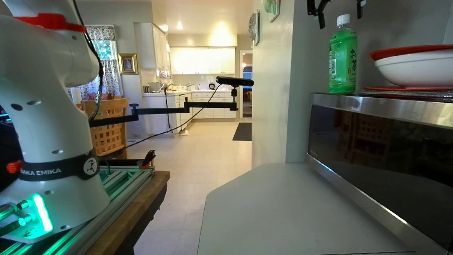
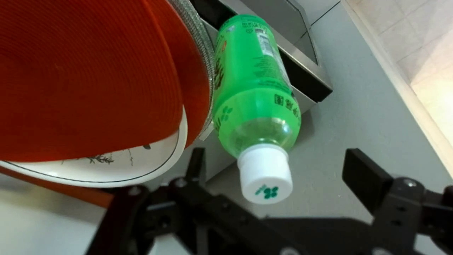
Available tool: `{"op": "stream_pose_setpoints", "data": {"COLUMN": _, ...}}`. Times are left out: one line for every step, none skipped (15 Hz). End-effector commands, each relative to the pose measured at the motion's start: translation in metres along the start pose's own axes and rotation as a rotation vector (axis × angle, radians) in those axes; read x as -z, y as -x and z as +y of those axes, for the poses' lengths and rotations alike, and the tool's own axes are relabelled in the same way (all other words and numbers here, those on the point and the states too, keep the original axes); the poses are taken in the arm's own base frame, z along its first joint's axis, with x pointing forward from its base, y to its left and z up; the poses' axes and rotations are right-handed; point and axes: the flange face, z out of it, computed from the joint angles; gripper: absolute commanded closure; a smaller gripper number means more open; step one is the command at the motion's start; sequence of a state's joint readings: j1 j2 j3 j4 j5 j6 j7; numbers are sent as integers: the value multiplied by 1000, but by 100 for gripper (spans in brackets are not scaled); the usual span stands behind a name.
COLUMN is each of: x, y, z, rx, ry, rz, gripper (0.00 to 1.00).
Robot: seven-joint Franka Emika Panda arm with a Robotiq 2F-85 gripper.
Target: Put the green bottle on the counter.
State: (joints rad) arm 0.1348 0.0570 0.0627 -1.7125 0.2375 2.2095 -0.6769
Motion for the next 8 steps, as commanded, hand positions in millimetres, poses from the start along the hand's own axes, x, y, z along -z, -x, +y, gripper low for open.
{"op": "stream_pose_setpoints", "data": {"x": -3, "y": -5, "z": 7, "rx": 20, "ry": -1, "rz": 31, "gripper": 0}}
{"op": "stream_pose_setpoints", "data": {"x": -4, "y": -5, "z": 8, "rx": 20, "ry": 0, "rz": 31, "gripper": 3}}
{"op": "stream_pose_setpoints", "data": {"x": -4, "y": -5, "z": 8, "rx": 19, "ry": 0, "rz": 31, "gripper": 26}}
{"op": "stream_pose_setpoints", "data": {"x": -5, "y": -5, "z": 8, "rx": 18, "ry": 1, "rz": 31, "gripper": 28}}
{"op": "stream_pose_setpoints", "data": {"x": -5, "y": -5, "z": 8, "rx": 18, "ry": 2, "rz": 30, "gripper": 30}}
{"op": "stream_pose_setpoints", "data": {"x": -5, "y": -5, "z": 8, "rx": 18, "ry": 2, "rz": 29, "gripper": 40}}
{"op": "stream_pose_setpoints", "data": {"x": -5, "y": -5, "z": 8, "rx": 18, "ry": 3, "rz": 28, "gripper": 47}}
{"op": "stream_pose_setpoints", "data": {"x": -5, "y": -5, "z": 8, "rx": 18, "ry": 3, "rz": 28, "gripper": 55}}
